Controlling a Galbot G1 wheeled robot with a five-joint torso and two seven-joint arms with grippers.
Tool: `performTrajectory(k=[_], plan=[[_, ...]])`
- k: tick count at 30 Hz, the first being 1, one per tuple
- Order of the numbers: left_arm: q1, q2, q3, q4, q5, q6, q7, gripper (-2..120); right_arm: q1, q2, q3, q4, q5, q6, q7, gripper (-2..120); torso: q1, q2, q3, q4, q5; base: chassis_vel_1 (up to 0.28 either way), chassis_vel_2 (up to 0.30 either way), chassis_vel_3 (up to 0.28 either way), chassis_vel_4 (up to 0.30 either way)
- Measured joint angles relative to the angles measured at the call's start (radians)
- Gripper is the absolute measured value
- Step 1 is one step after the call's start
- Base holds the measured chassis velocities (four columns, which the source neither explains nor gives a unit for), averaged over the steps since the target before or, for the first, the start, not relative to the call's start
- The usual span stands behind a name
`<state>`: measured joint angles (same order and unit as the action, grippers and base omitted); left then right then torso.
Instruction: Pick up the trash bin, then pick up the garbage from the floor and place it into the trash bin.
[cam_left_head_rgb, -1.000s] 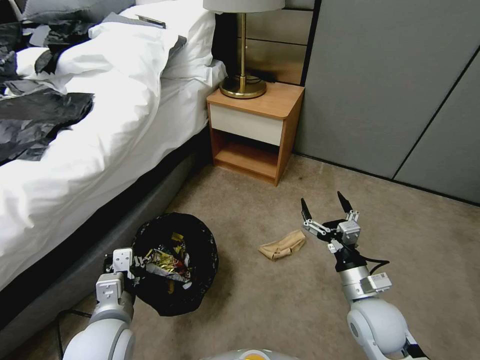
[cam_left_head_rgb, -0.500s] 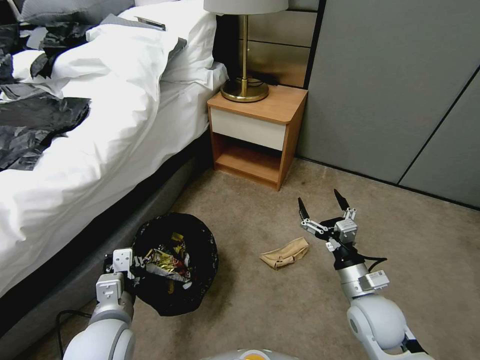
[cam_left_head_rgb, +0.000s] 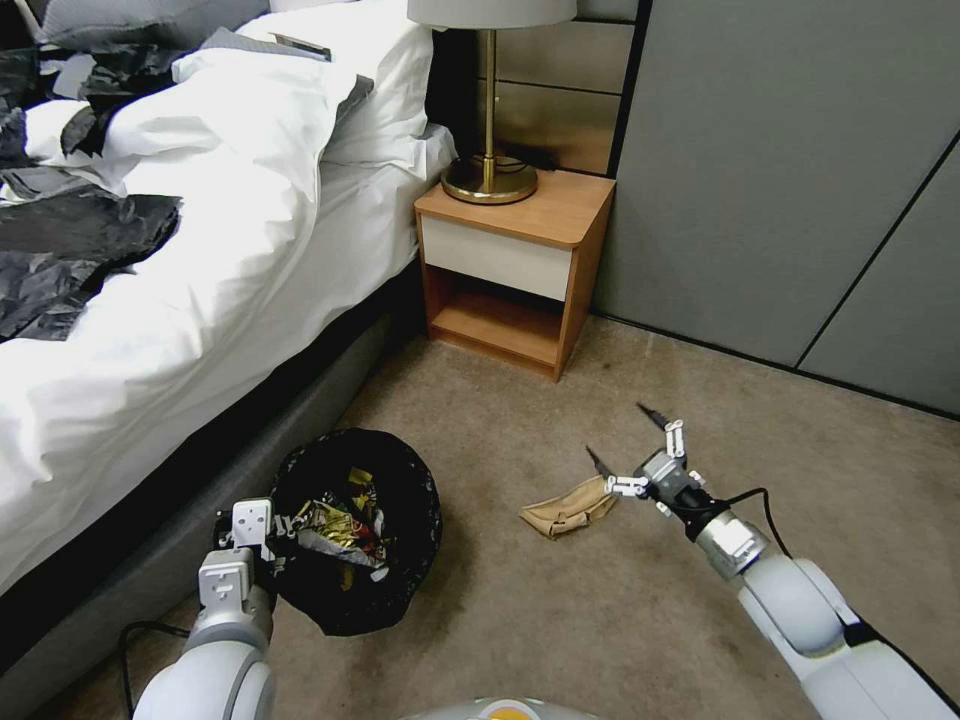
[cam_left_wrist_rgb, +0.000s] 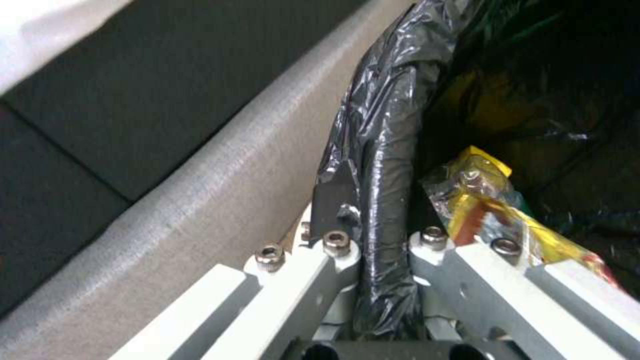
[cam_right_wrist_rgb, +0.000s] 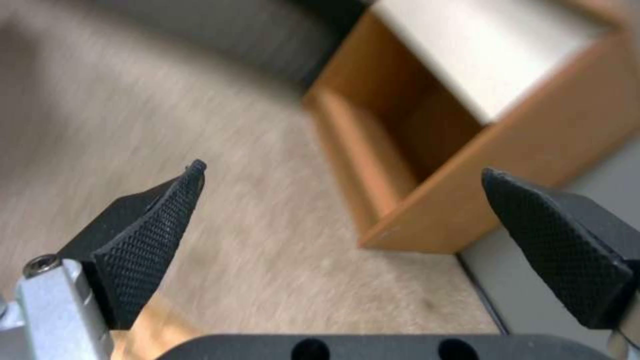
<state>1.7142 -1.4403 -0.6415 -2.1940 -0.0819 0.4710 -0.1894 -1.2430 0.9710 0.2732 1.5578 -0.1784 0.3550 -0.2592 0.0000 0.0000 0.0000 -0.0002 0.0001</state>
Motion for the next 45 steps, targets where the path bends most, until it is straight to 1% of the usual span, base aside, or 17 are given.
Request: performTrajectory(k=[2,3,5,6,7,10,11,13,20,23,27,28,36,41,43,44,45], plan=[[0.002,-0.003,0.002,0.001,0.004,-0.001,0.001,1,0.061,0.003,-0.056,-0.084,-0.079,0.021,-0.018,100,0.000,0.000,0.000,0.0004,-0.0001,0.000,0.000,0.000,0.000],[0.002,-0.003,0.002,0.001,0.004,-0.001,0.001,1,0.061,0.003,-0.056,-0.084,-0.079,0.021,-0.018,100,0.000,0.000,0.000,0.0004,-0.0001,0.000,0.000,0.000,0.000],[0.002,-0.004,0.001,0.001,0.005,-0.001,0.001,1,0.102,0.011,-0.102,-0.143,-0.128,0.037,-0.033,100,0.000,0.000,0.000,0.0002,0.0002,0.000,0.000,0.000,0.000],[0.002,-0.004,0.001,0.001,0.005,-0.001,0.001,1,0.102,0.011,-0.102,-0.143,-0.128,0.037,-0.033,100,0.000,0.000,0.000,0.0002,0.0002,0.000,0.000,0.000,0.000],[0.002,-0.005,-0.001,0.001,0.005,-0.001,0.001,1,0.132,0.024,-0.124,-0.185,-0.165,0.055,-0.040,100,0.000,0.000,0.000,0.0002,-0.0001,0.000,0.000,0.000,0.000],[0.002,-0.007,-0.005,0.001,0.005,-0.001,0.000,1,0.184,0.061,-0.146,-0.279,-0.244,0.099,-0.041,100,0.000,0.000,0.000,0.0002,-0.0002,0.000,0.000,0.000,0.000],[0.002,-0.007,-0.005,0.001,0.005,-0.001,0.000,1,0.184,0.061,-0.146,-0.279,-0.244,0.099,-0.041,100,0.000,0.000,0.000,0.0002,-0.0002,0.000,0.000,0.000,0.000],[0.002,-0.010,-0.008,0.005,0.006,-0.001,0.000,1,0.221,0.097,-0.157,-0.369,-0.305,0.128,-0.042,100,0.000,0.000,0.000,0.0004,0.0000,0.000,0.000,0.000,0.000],[-0.009,-0.011,-0.009,0.015,0.006,0.004,-0.001,1,0.252,0.129,-0.166,-0.463,-0.357,0.155,-0.042,100,0.000,0.000,0.000,0.0001,-0.0002,0.000,0.000,0.000,0.000],[-0.014,-0.011,-0.007,0.018,0.007,0.006,-0.002,1,0.259,0.140,-0.165,-0.486,-0.369,0.158,-0.043,100,0.000,0.000,0.000,0.0001,-0.0002,0.000,0.000,0.000,0.000],[-0.017,-0.013,-0.002,0.024,0.009,0.007,-0.002,1,0.277,0.171,-0.161,-0.532,-0.392,0.159,-0.041,100,0.000,0.000,0.000,0.0000,-0.0003,0.000,0.000,0.000,0.000],[-0.017,-0.013,-0.002,0.025,0.009,0.007,-0.002,1,0.288,0.191,-0.159,-0.559,-0.405,0.159,-0.036,100,0.000,0.000,0.000,0.0003,0.0000,0.000,0.000,0.000,0.000],[-0.011,-0.011,-0.011,0.023,0.008,0.007,-0.002,1,0.332,0.252,-0.158,-0.646,-0.417,0.159,-0.020,100,0.000,0.000,0.000,0.0003,0.0000,0.000,0.000,0.000,0.000],[-0.010,-0.013,-0.011,0.022,0.008,0.006,-0.002,1,0.347,0.269,-0.158,-0.683,-0.414,0.159,-0.014,99,0.000,0.000,0.000,0.0002,-0.0003,0.000,0.000,0.000,0.000],[-0.010,-0.014,-0.011,0.022,0.008,0.006,-0.002,1,0.357,0.281,-0.158,-0.716,-0.400,0.162,-0.013,94,0.000,0.000,0.000,0.0002,-0.0002,0.000,0.000,0.000,0.000],[-0.010,-0.015,-0.011,0.022,0.008,0.006,-0.002,1,0.361,0.289,-0.158,-0.736,-0.382,0.163,-0.013,88,0.000,0.000,0.000,0.0002,-0.0002,0.000,0.000,0.000,0.000],[-0.010,-0.015,-0.011,0.022,0.008,0.006,-0.002,1,0.361,0.289,-0.158,-0.736,-0.382,0.163,-0.013,88,0.000,0.000,0.000,0.0002,-0.0002,0.000,0.000,0.000,0.000]])
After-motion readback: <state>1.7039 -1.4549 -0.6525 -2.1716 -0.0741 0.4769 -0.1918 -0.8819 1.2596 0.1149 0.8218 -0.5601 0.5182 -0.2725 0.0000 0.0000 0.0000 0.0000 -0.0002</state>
